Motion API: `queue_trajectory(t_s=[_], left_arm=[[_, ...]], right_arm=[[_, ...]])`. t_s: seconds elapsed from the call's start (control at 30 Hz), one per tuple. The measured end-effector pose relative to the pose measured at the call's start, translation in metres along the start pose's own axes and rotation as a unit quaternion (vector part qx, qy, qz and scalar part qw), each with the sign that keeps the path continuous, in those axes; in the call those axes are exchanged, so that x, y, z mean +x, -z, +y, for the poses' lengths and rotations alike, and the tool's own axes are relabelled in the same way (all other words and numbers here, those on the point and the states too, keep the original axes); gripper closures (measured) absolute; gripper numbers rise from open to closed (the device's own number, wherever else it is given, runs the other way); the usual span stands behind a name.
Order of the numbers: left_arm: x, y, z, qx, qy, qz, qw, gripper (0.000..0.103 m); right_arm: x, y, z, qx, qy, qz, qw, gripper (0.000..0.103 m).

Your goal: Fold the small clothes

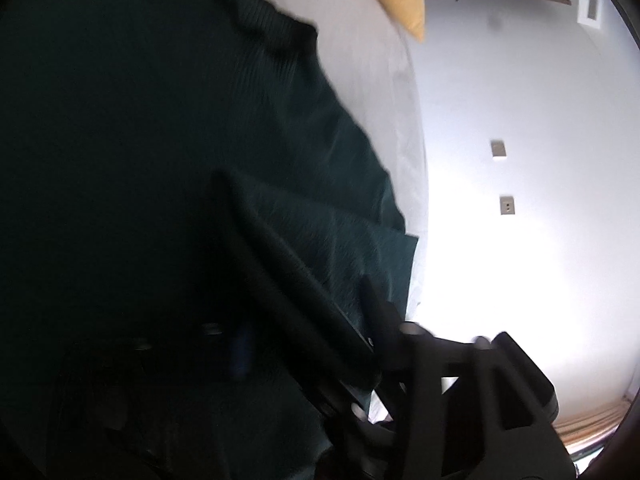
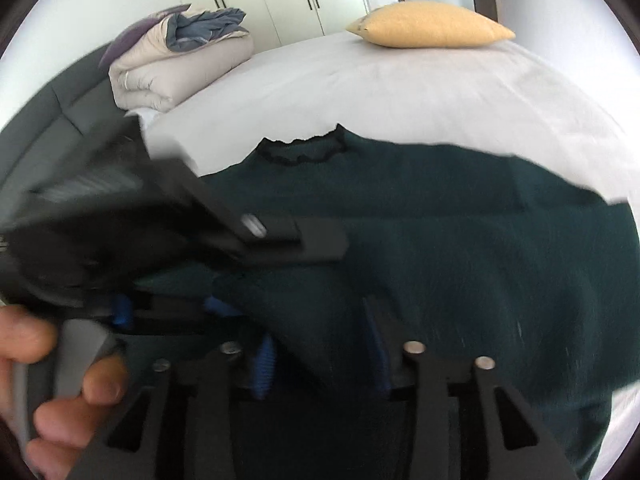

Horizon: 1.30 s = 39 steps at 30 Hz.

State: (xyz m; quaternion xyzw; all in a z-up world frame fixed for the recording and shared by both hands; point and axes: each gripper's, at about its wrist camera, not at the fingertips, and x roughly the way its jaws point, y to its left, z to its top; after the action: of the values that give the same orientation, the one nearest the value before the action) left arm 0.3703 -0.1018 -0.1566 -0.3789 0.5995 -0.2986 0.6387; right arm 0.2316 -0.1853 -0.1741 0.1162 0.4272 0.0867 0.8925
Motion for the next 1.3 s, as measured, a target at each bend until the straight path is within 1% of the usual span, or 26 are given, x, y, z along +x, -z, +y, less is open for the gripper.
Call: queue_trajectory(t_s=[0.03, 0.07, 0.1, 0.13, 0.17, 0.2, 0.23, 0.3, 0.33, 0.4, 0.43, 0.47, 0.5, 0.53, 0.57, 0.6, 0.67, 0.7, 0.77, 0.87, 0.93, 1.0, 1.03, 1.1, 1.17, 1.3], left_arm=[[0.001, 0.001, 0.0, 0.002, -0.004, 0.0, 1.0, 0.071], [0.001, 0.001, 0.0, 0.004, -0.004, -0.001, 1.0, 0.077], [0.002, 0.0, 0.0, 0.007, -0.008, -0.003, 0.9999, 0.086], [-0.001, 0.002, 0.001, 0.01, -0.013, -0.006, 0.9998, 0.088], [-0.006, 0.009, 0.001, 0.014, -0.016, -0.011, 0.9997, 0.096], [-0.008, 0.007, 0.0, 0.02, -0.019, -0.02, 0.9994, 0.096], [-0.022, 0.012, -0.004, 0.025, -0.02, -0.025, 0.9992, 0.097], [-0.039, 0.015, -0.013, 0.043, -0.027, -0.043, 0.9978, 0.097], [-0.047, 0.017, -0.018, 0.054, -0.033, -0.055, 0.9965, 0.097], [-0.07, 0.022, -0.03, 0.068, -0.043, -0.077, 0.9937, 0.097], [-0.082, 0.022, -0.036, 0.076, -0.044, -0.091, 0.992, 0.097], [-0.098, 0.025, -0.041, 0.08, -0.045, -0.099, 0.9909, 0.097], [-0.109, 0.024, -0.045, 0.087, -0.044, -0.113, 0.9888, 0.097], [-0.115, 0.013, -0.058, 0.089, -0.043, -0.122, 0.9876, 0.097], [-0.123, 0.011, -0.06, 0.092, -0.04, -0.133, 0.986, 0.097], [-0.132, 0.01, -0.06, 0.093, -0.04, -0.141, 0.9848, 0.097], [-0.15, 0.007, -0.056, 0.092, -0.042, -0.162, 0.9817, 0.097], [-0.16, 0.005, -0.051, 0.088, -0.047, -0.172, 0.9801, 0.097], [-0.173, 0.001, -0.035, 0.072, -0.049, -0.183, 0.9792, 0.097], [-0.194, 0.0, -0.01, 0.043, -0.048, -0.189, 0.9798, 0.097], [-0.199, -0.002, 0.003, 0.033, -0.052, -0.189, 0.9801, 0.097], [-0.197, -0.002, 0.009, 0.031, -0.06, -0.185, 0.9804, 0.097], [-0.189, -0.005, 0.015, 0.031, -0.065, -0.183, 0.9804, 0.097], [-0.177, -0.01, 0.022, 0.03, -0.074, -0.179, 0.9807, 0.097], [-0.167, -0.012, 0.028, 0.027, -0.08, -0.174, 0.9811, 0.097], [-0.148, -0.021, 0.038, 0.021, -0.087, -0.168, 0.9816, 0.097]], right_arm=[[-0.007, 0.004, -0.004, 0.011, -0.006, -0.001, 1.0, 0.05], [-0.02, 0.014, -0.012, 0.03, -0.013, -0.004, 0.999, 0.046], [-0.029, 0.021, -0.019, 0.048, -0.021, -0.008, 0.999, 0.045], [-0.038, 0.029, -0.031, 0.075, -0.033, -0.014, 0.997, 0.042], [-0.047, 0.037, -0.044, 0.111, -0.047, -0.018, 0.993, 0.039], [-0.056, 0.049, -0.057, 0.144, -0.062, -0.021, 0.987, 0.038], [-0.062, 0.058, -0.072, 0.182, -0.082, -0.025, 0.98, 0.037], [-0.071, 0.077, -0.105, 0.272, -0.135, -0.037, 0.952, 0.037], [-0.073, 0.083, -0.12, 0.311, -0.164, -0.047, 0.935, 0.037], [-0.072, 0.084, -0.139, 0.366, -0.2, -0.063, 0.907, 0.036], [-0.07, 0.085, -0.148, 0.395, -0.217, -0.07, 0.89, 0.034], [-0.068, 0.083, -0.156, 0.423, -0.237, -0.08, 0.871, 0.029], [-0.066, 0.08, -0.161, 0.439, -0.252, -0.091, 0.858, 0.026], [-0.064, 0.077, -0.164, 0.453, -0.264, -0.103, 0.845, 0.021], [-0.061, 0.072, -0.166, 0.467, -0.274, -0.11, 0.833, 0.018], [-0.055, 0.068, -0.168, 0.481, -0.283, -0.112, 0.822, 0.018], [-0.047, 0.059, -0.171, 0.501, -0.293, -0.114, 0.806, 0.017], [-0.045, 0.054, -0.171, 0.503, -0.297, -0.12, 0.803, 0.017], [-0.044, 0.047, -0.172, 0.503, -0.29, -0.125, 0.804, 0.017], [-0.033, 0.039, -0.168, 0.512, -0.29, -0.121, 0.799, 0.017], [-0.031, 0.037, -0.165, 0.511, -0.292, -0.112, 0.8, 0.017], [-0.023, 0.032, -0.16, 0.513, -0.299, -0.107, 0.798, 0.017], [-0.021, 0.029, -0.158, 0.514, -0.3, -0.105, 0.797, 0.016], [-0.02, 0.023, -0.157, 0.511, -0.292, -0.106, 0.801, 0.016], [-0.018, 0.021, -0.158, 0.514, -0.284, -0.108, 0.802, 0.016], [-0.02, 0.032, -0.164, 0.511, -0.27, -0.118, 0.808, 0.02]])
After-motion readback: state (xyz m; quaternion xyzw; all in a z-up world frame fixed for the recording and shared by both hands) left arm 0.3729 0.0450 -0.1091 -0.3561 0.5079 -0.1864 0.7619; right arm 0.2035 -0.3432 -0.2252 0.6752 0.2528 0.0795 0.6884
